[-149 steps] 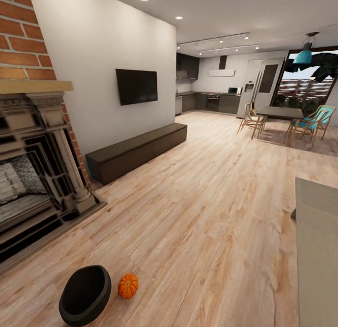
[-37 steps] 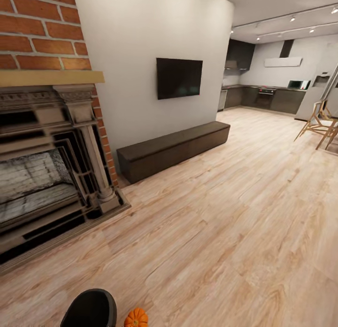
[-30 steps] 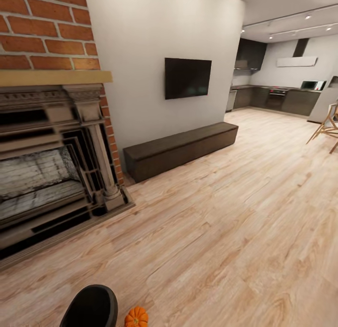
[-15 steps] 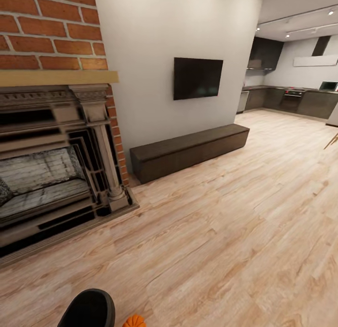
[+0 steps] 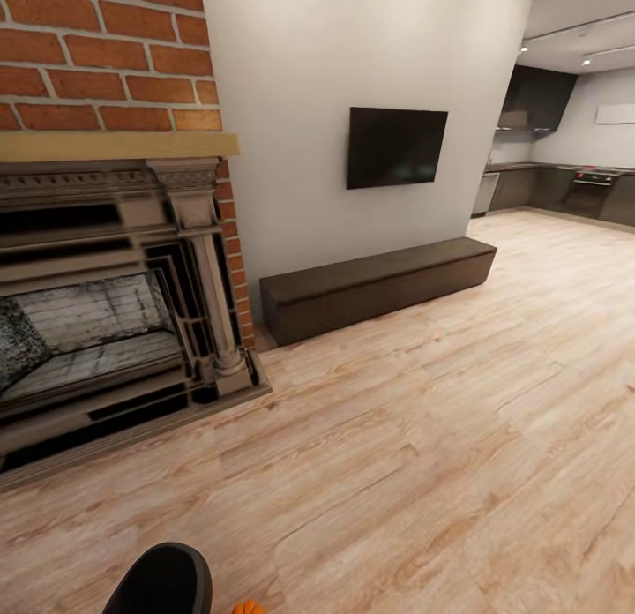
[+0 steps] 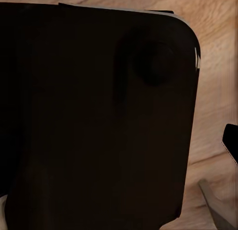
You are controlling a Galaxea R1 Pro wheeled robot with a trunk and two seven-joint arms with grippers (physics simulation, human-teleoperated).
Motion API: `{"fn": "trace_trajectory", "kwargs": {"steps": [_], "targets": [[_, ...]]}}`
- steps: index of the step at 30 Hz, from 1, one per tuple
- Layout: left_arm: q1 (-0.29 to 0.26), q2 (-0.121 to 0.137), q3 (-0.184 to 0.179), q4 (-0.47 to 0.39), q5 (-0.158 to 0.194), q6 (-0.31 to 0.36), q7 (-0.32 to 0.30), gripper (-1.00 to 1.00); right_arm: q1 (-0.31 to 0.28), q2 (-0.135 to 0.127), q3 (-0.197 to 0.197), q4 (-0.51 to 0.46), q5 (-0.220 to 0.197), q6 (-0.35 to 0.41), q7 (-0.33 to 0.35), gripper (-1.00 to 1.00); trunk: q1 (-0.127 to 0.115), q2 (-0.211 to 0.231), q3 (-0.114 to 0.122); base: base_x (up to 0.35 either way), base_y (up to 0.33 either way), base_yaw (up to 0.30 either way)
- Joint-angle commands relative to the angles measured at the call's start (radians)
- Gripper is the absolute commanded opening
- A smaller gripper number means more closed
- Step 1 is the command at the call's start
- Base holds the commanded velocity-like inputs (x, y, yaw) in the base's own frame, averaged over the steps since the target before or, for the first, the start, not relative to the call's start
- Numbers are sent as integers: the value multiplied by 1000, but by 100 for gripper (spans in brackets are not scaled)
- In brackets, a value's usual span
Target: Place each of the two pumpkins and all three candles from the living room inside a cabinet in the living room (use any cabinet), then make sure every cabinet is closed, and position the cauldron so it is next to a table in the living room.
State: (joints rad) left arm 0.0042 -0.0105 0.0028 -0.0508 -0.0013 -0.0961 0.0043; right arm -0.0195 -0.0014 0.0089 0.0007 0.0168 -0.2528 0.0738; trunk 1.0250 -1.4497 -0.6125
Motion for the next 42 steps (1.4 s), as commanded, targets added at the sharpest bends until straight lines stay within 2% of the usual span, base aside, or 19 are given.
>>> {"fn": "trace_trajectory", "kwargs": {"steps": [1, 8, 22, 31, 42], "targets": [[0, 0, 0, -1, 0, -2, 1, 100, 0, 0, 0, 1, 3, -3, 2, 100, 0, 0, -1, 17, -34, 37], [0, 0, 0, -1, 0, -1, 1, 100, 0, 0, 0, 1, 24, -3, 1, 100, 0, 0, -1, 11, -185, 149], [0, 0, 0, -1, 0, 0, 1, 100, 0, 0, 0, 1, 28, -3, 1, 100, 0, 0, -1, 151, -222, 127], [0, -1, 0, -1, 0, -2, 0, 100, 0, 0, 0, 1, 27, -5, 1, 100, 0, 0, 0, 139, -34, -42], [0, -3, -1, -1, -2, -2, 1, 100, 0, 0, 0, 1, 27, -4, 2, 100, 0, 0, 1, 135, -170, -34]]}}
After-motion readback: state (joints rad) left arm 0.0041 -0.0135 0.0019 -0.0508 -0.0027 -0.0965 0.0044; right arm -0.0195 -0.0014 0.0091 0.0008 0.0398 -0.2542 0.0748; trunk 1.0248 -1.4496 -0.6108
